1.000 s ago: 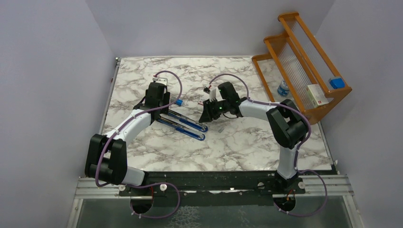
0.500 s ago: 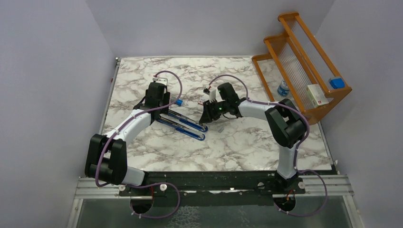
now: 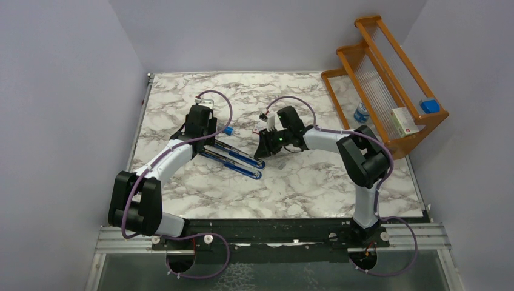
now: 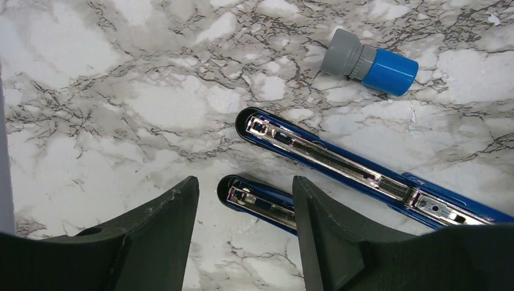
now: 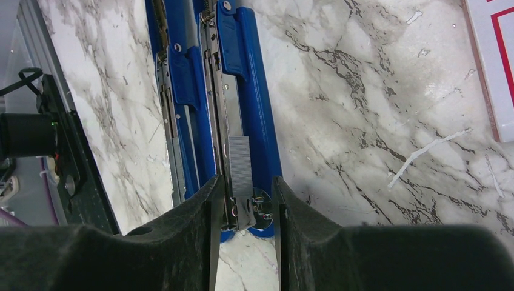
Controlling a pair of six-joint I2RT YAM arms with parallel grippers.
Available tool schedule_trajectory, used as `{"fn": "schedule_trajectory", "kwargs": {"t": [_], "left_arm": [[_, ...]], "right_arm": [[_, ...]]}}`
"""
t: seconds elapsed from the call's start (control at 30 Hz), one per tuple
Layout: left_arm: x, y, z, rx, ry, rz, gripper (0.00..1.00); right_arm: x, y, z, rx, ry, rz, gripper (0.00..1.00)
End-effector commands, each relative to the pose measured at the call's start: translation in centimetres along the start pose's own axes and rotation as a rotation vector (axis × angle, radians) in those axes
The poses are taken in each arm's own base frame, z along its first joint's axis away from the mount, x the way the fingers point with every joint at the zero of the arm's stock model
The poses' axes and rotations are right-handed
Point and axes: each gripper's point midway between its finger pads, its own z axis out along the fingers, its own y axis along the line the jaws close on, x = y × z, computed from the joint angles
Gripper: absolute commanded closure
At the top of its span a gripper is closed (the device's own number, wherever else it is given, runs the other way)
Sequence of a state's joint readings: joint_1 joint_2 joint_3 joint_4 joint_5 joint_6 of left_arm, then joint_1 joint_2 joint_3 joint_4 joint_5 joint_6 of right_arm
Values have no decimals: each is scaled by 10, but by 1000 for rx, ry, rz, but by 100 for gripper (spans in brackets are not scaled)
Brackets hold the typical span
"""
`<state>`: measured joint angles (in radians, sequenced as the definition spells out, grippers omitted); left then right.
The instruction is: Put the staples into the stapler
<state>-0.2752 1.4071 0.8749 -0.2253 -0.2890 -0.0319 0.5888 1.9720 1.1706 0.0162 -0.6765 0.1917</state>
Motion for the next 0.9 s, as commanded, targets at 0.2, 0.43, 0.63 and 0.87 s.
{"fn": "schedule_trajectory", "kwargs": {"t": [0.2,0.43,0.63,0.87], "left_arm": [[-21,3,-8,-8,-62,-6,39],[-21,3,-8,-8,-61,-6,39],[-21,3,-8,-8,-62,-6,39],[-20,3,-6,-7,-57,-7,39]], "right_arm": [[5,1,2,-32,10,13,74],[-10,9,-7,-32,-43,-38,79],[-26,14,-16,-11,-99,-94,79],[-35,17,-20,34,-137,-149,80]]}}
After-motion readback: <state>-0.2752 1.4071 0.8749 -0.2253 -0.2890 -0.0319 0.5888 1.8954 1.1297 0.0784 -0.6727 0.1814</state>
